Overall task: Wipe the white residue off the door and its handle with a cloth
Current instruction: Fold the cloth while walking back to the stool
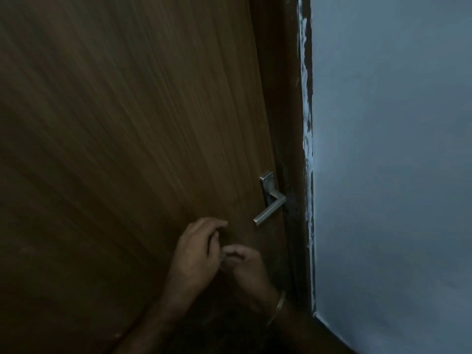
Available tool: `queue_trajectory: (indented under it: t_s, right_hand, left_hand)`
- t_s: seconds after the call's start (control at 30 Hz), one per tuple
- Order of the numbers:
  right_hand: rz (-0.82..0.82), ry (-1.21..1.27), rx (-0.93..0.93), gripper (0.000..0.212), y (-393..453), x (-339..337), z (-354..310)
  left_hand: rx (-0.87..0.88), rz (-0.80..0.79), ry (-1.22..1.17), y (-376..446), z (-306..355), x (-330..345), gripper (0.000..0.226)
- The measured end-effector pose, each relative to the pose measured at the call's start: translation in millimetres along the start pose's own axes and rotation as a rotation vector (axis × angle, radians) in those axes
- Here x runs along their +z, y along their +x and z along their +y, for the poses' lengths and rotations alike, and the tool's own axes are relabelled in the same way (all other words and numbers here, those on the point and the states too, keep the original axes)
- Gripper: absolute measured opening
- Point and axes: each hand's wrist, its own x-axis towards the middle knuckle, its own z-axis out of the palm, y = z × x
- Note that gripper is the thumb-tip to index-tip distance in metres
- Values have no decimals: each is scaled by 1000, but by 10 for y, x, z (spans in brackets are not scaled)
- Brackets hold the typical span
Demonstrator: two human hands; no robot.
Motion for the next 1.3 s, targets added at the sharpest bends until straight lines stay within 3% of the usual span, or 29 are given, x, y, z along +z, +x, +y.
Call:
queue_trajectory:
  t_s: [0.1, 0.17, 0.23, 0.33, 0.43, 0.57, 0.73, 0.8, 0.9, 1.03, 1.17, 1.3]
  right_hand:
    - [-159, 234, 13, 24, -364, -244, -508]
    - [-173, 199, -43, 23, -598, -436, -786]
    - [-140, 101, -94, 20, -814, -562, -1033]
    - [-78, 8, -137, 14, -1076, -723, -1309]
    - [-34, 79, -99, 9, -1287, -873, -1432]
    - [18, 249, -38, 21, -1523, -1019, -1475]
    - [5, 319, -79, 19, -1796, -1187, -1445]
    - [-13, 238, -111, 33, -1914, -1159, -1403]
    - [172, 31, -164, 32, -2048, -1014, -1282]
    - [388, 27, -150, 18, -2186, -873, -1034]
    - [456, -74, -152, 29, -2354, -698, -827]
    - [669, -16, -115, 35, -2437, -633, -636]
  left_hand:
    - [-355, -105, -545, -221, 234, -78, 27]
    - [-453, -204, -901, -340, 379, -78, 30]
    - [-444, -257, -1033, -455, 500, -68, 33]
    - [-455, -253, -1170, -518, 672, -57, 20]
    - [-456, -299, -1318, -553, 856, -16, 13]
    - [-358, -267, -1320, -612, 1093, 94, 20]
    - [-104, -103, -1021, -688, 1243, 247, 8]
    - [-75, -133, -1016, -726, 1260, 283, 7]
    - [-96, -227, -1046, -817, 1215, 336, 5]
    - [-81, -334, -1076, -976, 1084, 429, 8]
    - [-58, -509, -1082, -1122, 928, 499, 36]
    - [-30, -623, -1021, -1258, 769, 562, 22]
